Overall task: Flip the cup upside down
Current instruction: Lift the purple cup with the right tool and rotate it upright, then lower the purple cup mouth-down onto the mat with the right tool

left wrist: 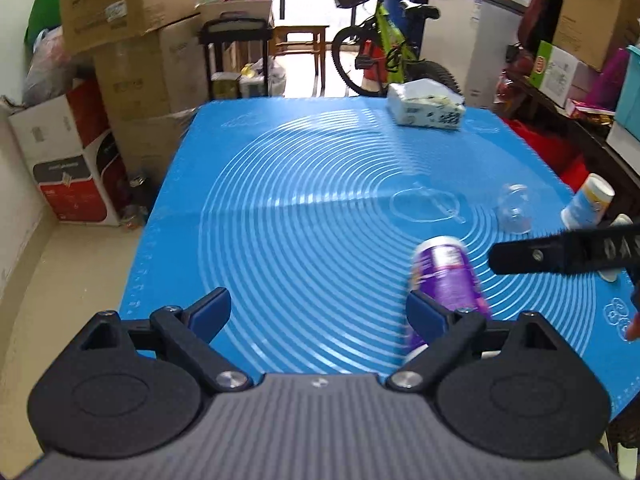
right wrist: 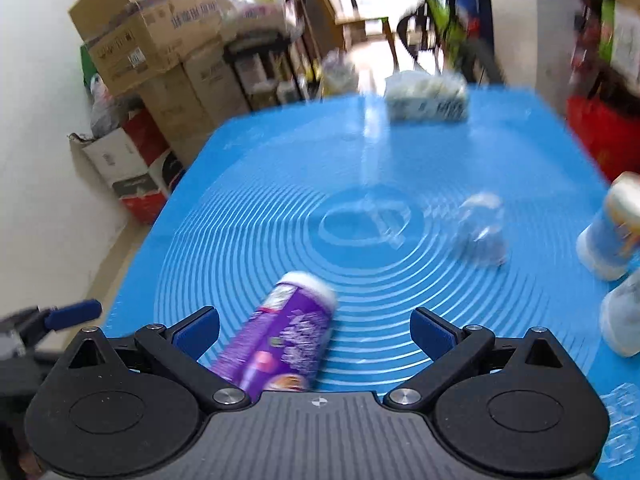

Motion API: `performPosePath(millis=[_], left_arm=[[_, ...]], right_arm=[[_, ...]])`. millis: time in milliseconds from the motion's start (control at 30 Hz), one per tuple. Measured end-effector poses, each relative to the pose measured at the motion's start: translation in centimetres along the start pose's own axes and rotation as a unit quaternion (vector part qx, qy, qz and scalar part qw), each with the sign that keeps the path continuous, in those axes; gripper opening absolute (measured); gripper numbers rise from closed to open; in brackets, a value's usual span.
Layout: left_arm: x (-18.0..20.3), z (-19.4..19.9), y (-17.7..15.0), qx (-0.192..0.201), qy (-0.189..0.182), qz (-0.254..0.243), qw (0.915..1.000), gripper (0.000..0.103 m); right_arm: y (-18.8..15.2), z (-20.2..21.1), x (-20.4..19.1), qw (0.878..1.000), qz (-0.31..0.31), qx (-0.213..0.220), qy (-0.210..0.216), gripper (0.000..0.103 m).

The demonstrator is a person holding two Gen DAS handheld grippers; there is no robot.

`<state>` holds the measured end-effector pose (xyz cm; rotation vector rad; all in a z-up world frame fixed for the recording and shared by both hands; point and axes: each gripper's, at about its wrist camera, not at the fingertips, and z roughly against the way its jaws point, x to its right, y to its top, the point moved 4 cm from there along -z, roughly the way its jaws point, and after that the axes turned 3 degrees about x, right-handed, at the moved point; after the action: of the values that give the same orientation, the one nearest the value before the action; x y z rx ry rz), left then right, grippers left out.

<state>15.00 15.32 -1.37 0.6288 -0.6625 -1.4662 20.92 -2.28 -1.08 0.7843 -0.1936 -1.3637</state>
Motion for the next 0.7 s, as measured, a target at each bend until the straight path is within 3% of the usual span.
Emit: performPosePath(millis=[200, 367, 433, 567, 700], left_arm=[[-1.5, -0.8, -0.9, -0.001, 0.021, 0.0, 0.9998, 0.094], [-1.8, -1.0, -1.4, -0.005, 0.02, 0.004, 0.9998, 0.094], [-1.7, -1.0, -1.5, -0.003, 0.019, 0.003, 0.9998, 0.094], [-1.3, -0.7, -1.5, 0.008, 0.013, 0.003, 0.9999, 0.094], [-0.9, -0.1, -1.3, 0.029, 0.013, 0.005, 0.9995, 0.094]], right_arm=[[0.7, -4.8, -0.7, 0.997, -0.024, -0.077, -0.007, 0.101], [-0.4, -7.0, 0.0, 0.992, -0.038, -0.116, -0.004, 0.069], [-0.6, -7.0, 0.3, 0.993, -0.045, -0.111, 0.009, 0.068], [-0.4, -5.0, 0.1, 0.998, -0.012, -0.053, 0.016, 0.067], [-0.2, -0.6, -0.5, 0.995, 0.048, 0.083, -0.014, 0.066]])
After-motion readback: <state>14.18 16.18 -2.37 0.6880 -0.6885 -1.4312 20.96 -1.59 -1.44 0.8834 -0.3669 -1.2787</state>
